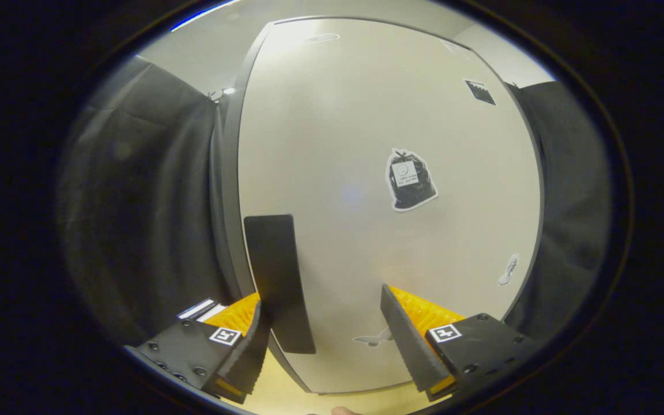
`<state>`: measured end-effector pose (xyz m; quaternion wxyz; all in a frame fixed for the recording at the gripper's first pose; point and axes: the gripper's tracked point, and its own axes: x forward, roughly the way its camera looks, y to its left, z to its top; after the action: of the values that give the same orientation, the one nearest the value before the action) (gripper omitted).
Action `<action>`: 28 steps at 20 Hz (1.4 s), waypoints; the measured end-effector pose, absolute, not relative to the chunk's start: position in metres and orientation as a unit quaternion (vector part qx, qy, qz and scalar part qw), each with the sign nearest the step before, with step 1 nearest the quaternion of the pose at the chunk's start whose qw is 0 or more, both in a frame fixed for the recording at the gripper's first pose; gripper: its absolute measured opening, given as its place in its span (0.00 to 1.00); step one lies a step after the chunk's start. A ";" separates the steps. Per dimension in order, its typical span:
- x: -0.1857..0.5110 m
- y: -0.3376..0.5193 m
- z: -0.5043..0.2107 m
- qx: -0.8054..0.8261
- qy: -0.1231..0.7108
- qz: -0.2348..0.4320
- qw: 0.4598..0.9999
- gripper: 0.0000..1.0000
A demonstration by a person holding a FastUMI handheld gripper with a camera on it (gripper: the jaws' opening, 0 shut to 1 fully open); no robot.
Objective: Open the shoe cabinet door, grab the shoes and put them into the shoe cabinet, then close the shoe cabinet door.
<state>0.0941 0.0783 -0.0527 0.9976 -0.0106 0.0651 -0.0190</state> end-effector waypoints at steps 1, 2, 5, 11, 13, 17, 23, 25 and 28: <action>0.094 0.079 -0.052 -0.011 0.062 -0.019 0.998 1.00; 0.094 0.079 -0.053 -0.011 0.062 -0.018 0.998 1.00; 0.092 0.082 -0.053 -0.008 0.065 -0.011 0.998 1.00; 0.071 0.085 -0.046 0.004 0.061 0.015 0.998 1.00; 0.059 0.083 -0.040 0.009 0.055 0.026 0.998 1.00; 0.042 0.072 -0.033 0.010 0.059 0.046 0.997 1.00; 0.021 0.022 -0.013 -0.001 0.057 0.058 0.997 1.00; 0.015 -0.003 -0.007 -0.003 0.054 0.057 0.997 1.00; 0.010 -0.043 0.002 -0.005 0.046 0.053 0.998 1.00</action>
<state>0.0099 -0.0432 0.0024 0.9975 -0.0049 0.0465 0.0529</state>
